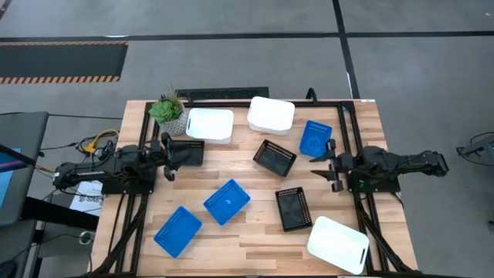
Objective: Stack baskets by color
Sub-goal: Stack the bottom right white bin on top of the top left white bin
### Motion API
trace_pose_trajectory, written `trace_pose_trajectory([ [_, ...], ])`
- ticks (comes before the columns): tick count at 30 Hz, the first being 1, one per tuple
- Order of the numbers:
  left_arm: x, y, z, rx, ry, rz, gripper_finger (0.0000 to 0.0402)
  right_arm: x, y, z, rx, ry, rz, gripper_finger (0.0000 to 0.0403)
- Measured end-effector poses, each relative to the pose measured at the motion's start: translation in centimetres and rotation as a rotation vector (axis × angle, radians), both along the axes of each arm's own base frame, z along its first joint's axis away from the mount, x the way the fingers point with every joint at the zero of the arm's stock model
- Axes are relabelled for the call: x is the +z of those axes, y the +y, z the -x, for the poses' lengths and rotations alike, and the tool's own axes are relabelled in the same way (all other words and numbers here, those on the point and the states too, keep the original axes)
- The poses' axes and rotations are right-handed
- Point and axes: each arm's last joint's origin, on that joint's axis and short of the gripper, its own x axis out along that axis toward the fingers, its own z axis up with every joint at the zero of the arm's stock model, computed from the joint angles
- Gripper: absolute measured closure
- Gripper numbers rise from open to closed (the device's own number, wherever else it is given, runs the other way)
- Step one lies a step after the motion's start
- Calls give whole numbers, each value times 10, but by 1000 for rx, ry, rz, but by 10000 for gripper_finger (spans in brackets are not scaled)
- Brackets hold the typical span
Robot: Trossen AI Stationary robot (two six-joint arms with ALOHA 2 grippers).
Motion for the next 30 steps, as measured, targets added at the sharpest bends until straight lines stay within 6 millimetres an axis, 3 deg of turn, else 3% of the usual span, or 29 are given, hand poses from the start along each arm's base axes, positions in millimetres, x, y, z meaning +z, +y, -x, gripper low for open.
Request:
trace_pose_trajectory([
  [11,20,1,4,24,-200,59,204,5,-1,1,-15,-48,-165,214],
  [15,38,2,10,80,-275,116,204,20,-5,5,-87,-194,-260,214],
  [19,52,3,15,108,-271,179,204,48,-13,13,-244,-262,-351,214],
  [25,75,2,25,98,-219,272,204,78,-21,19,-496,-31,-426,214],
  [30,94,3,22,140,-103,290,204,100,-24,14,-604,300,-494,214],
])
